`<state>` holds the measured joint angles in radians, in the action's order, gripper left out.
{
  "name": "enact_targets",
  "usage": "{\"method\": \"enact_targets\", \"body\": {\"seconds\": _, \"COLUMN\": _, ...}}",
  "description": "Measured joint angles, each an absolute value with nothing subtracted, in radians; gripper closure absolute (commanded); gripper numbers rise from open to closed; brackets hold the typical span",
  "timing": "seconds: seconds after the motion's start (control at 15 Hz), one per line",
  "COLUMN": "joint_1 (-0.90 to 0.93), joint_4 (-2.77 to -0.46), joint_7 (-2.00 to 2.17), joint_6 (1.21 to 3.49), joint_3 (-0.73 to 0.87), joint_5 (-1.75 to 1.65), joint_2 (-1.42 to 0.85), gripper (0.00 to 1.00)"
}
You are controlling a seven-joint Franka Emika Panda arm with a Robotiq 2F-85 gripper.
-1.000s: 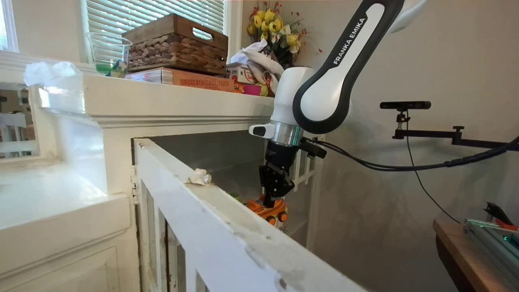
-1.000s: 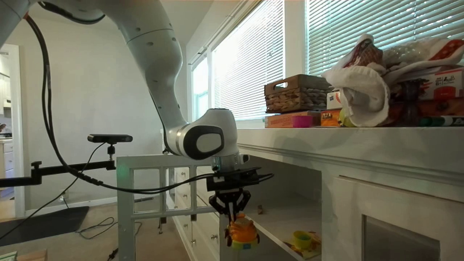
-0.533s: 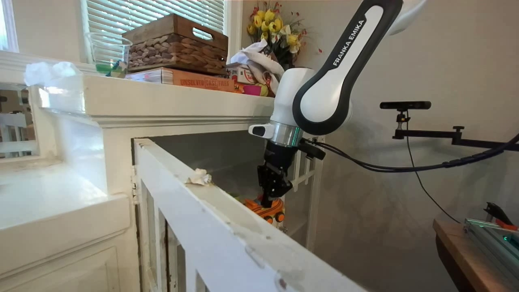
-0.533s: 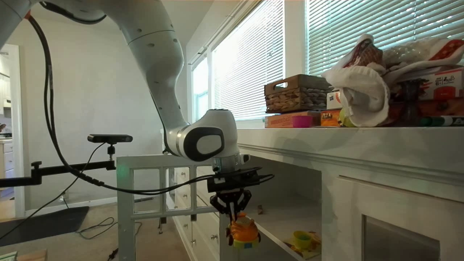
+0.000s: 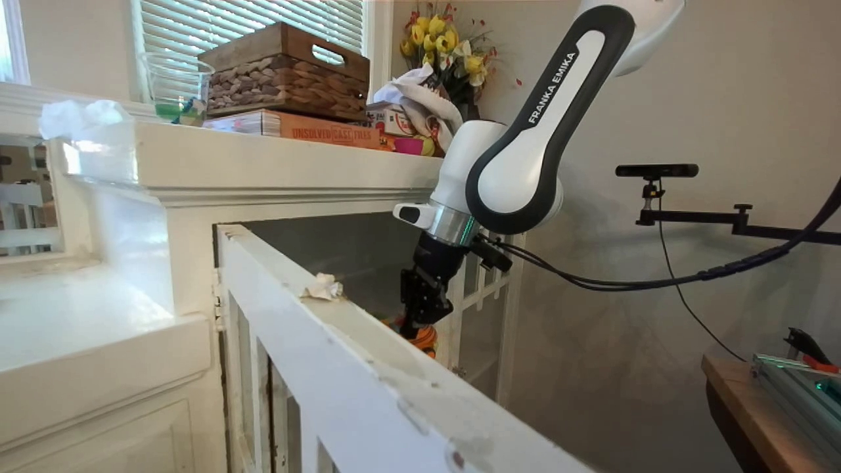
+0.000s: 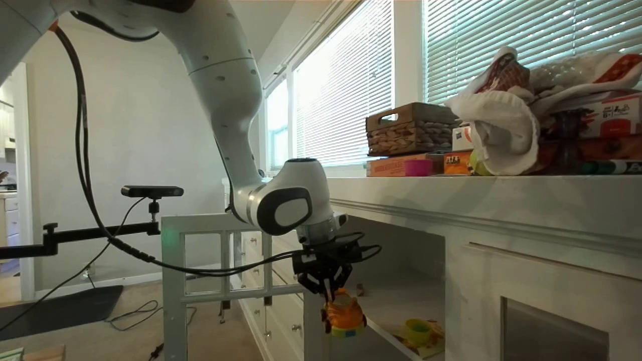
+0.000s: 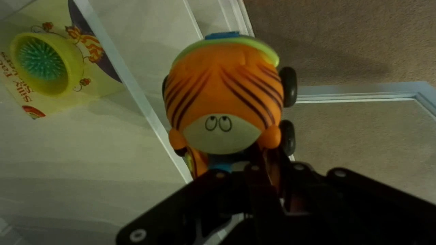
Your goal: Put the toy car in the cabinet
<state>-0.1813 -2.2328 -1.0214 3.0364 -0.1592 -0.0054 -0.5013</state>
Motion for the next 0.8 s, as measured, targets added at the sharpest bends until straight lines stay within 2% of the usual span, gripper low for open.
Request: {"method": "enact_targets", "body": {"seconds": 0.8, "joint_1": -0.208, "joint_4": -2.073, "joint_7": -0.972, "joint_6": 3.151, "joint_3": -0.155, "joint_5": -0.108, "joint_2": -0.650, "gripper": 0.97}}
